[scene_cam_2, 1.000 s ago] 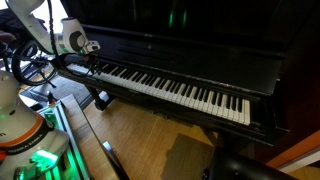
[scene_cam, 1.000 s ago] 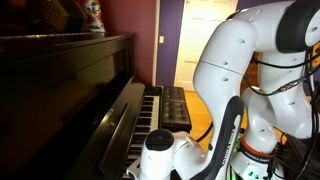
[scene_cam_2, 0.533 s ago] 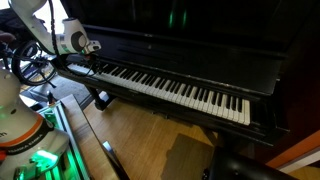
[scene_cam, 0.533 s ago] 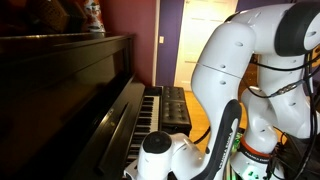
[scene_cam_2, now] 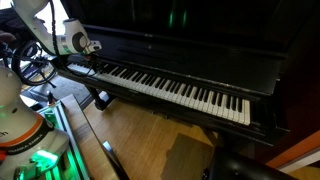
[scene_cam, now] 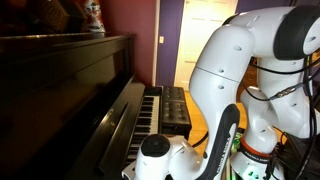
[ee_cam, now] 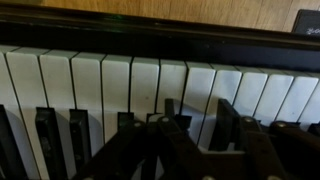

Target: Press E and G bass keys together on the piano

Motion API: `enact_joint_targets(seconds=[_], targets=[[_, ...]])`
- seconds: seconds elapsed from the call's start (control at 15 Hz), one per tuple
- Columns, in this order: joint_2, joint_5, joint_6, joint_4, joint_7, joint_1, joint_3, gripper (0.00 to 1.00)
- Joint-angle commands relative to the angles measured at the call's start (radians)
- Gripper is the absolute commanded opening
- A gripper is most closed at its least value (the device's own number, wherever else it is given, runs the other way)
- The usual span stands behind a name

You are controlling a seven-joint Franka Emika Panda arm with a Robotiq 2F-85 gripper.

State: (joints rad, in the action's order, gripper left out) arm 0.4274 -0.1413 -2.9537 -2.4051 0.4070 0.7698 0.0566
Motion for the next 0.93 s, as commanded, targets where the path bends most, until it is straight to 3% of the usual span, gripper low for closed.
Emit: enact_joint_targets(seconds=[0.0, 0.2, 0.87], targets=[[0.023, 0.008, -0.022, 0.008, 0.037, 0.048, -0.043, 0.52], [0.039, 0.031, -0.025, 0.013, 0.022, 0.035, -0.022, 0.60], [0.094, 0.104, -0.022, 0.038, -0.017, -0.019, 0.029, 0.52]])
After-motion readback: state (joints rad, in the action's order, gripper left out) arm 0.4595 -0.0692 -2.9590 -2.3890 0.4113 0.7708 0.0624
